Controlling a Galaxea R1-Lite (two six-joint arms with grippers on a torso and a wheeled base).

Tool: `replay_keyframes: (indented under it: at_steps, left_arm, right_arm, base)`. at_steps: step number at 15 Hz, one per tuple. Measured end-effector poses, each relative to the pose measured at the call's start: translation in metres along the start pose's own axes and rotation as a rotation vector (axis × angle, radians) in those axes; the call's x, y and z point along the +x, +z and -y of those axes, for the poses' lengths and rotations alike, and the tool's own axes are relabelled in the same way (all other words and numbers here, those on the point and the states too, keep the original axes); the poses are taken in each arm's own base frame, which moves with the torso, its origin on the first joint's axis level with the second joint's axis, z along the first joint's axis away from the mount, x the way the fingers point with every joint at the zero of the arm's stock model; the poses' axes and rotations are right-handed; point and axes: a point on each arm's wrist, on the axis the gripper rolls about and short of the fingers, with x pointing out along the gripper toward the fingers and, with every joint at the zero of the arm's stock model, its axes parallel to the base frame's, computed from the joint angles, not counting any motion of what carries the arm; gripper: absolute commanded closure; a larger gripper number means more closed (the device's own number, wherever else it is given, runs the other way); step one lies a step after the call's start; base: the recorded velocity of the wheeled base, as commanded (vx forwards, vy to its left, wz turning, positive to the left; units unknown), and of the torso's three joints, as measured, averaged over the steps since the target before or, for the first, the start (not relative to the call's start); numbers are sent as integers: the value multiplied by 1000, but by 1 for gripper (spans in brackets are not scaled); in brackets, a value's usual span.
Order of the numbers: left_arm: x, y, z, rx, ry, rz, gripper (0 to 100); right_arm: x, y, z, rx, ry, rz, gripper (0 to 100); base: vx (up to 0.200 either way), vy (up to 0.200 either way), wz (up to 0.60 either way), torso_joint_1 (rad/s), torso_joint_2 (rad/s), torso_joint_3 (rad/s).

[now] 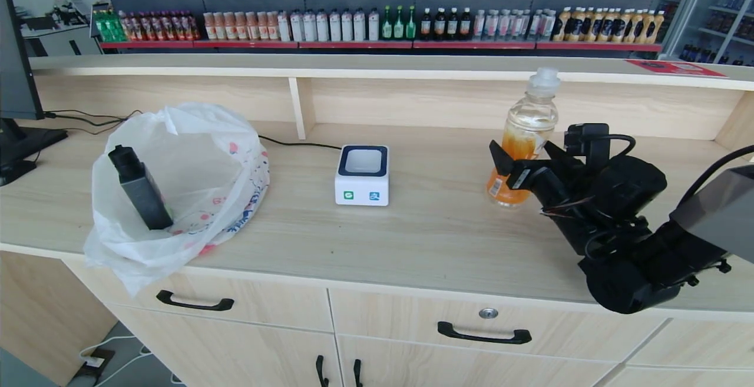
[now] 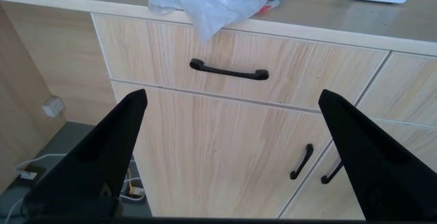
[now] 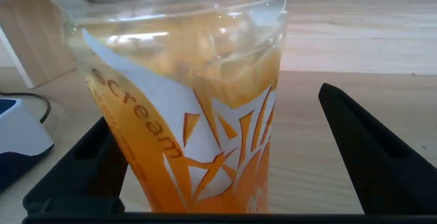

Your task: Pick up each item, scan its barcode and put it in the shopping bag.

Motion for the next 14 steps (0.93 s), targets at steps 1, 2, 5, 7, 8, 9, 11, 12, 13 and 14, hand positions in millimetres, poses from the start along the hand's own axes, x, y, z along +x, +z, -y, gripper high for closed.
replay_keyframes:
  at_steps: [1,2,5,7,8,9,11,12,13,14]
  left_arm:
    - [0,0,0,-1,0,0,0]
    - [0,0,0,-1,-1,1,0]
    - [0,0,0,-1,0,2,0]
    - [0,0,0,-2,0,2,0]
    - [0,0,0,-2,0,2,0]
    - [0,0,0,-2,0,2,0]
    - [0,0,0,-3,0,3,0]
    - [0,0,0,-3,1,3,0]
    - [0,0,0,-3,2,3,0]
    - [0,0,0,-3,1,3,0]
  right_arm:
    - [0,-2,0,0,1,-5,0]
    - [1,-4,0,-1,0,-9,0]
    - [2,-7,1,-3,0,-12,0]
    - [3,-8,2,-3,-1,-12,0]
    - [3,-8,2,-4,-3,-12,0]
    - [3,-8,3,-4,-3,-13,100]
    - [3,-9,2,-4,2,-15,100]
    - [3,-9,3,-4,6,-15,100]
    - [4,-9,4,-4,10,-13,100]
    - [4,-9,5,-5,15,-13,100]
  base:
    - [0,0,0,0,0,0]
    - [0,0,0,0,0,0]
    - [0,0,0,0,0,0]
    - [0,0,0,0,0,0]
    - [0,0,0,0,0,0]
    - [0,0,0,0,0,0]
    - [0,0,0,0,0,0]
    - [0,0,0,0,0,0]
    - [0,0,0,0,0,0]
    - [0,0,0,0,0,0]
